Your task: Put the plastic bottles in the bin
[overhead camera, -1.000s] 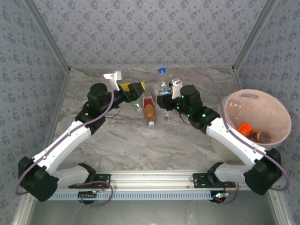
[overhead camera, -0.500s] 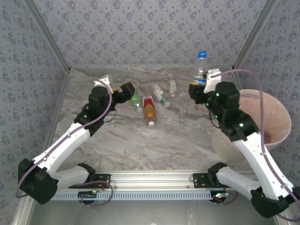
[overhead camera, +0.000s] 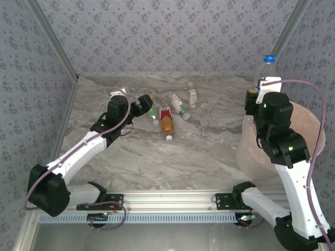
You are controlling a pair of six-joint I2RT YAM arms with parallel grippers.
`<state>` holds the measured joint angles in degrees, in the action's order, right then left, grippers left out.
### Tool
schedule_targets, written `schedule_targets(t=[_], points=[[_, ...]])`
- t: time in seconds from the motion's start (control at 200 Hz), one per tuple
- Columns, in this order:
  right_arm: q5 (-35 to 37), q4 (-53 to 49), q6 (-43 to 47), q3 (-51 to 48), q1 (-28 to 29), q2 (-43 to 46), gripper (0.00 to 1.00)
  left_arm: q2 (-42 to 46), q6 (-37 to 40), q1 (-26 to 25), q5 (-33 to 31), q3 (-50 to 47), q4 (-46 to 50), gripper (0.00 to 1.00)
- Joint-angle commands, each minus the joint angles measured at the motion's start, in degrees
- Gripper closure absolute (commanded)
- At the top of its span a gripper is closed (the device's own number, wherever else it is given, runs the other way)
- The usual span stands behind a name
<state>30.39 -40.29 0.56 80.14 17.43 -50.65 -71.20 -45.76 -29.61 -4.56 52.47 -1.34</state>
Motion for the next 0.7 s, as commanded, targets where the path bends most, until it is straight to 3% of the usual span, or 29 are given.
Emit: schedule_targets(t=[0.0,0.175,0.36,0.58,0.7], points=[[9.28,-2.93,4.08,2.12,-2.17,1.06,0.56,-1.49,-2.7,0.58,-0.07,2.18,0.64,0.02],[20.81,-5.76,6.47,0.37,-6.55,2.99,0.55,-2.83,-3.55,1.02,1.17,3.49,1.83,0.02],[23.41,-6.6,6.41,-4.82,-13.53,6.46,0.55,-3.83,-3.71,1.17,2.29,4.84,2.99,0.02],[22.61,-2.16,9.57,-12.99,-25.13,8.82,0.53,-5.08,-3.68,1.24,4.09,6.89,4.65,0.02],[16.84,0.69,10.44,-18.25,-31.56,9.65,0.5,-5.44,-3.37,1.37,4.38,7.62,5.38,0.02]])
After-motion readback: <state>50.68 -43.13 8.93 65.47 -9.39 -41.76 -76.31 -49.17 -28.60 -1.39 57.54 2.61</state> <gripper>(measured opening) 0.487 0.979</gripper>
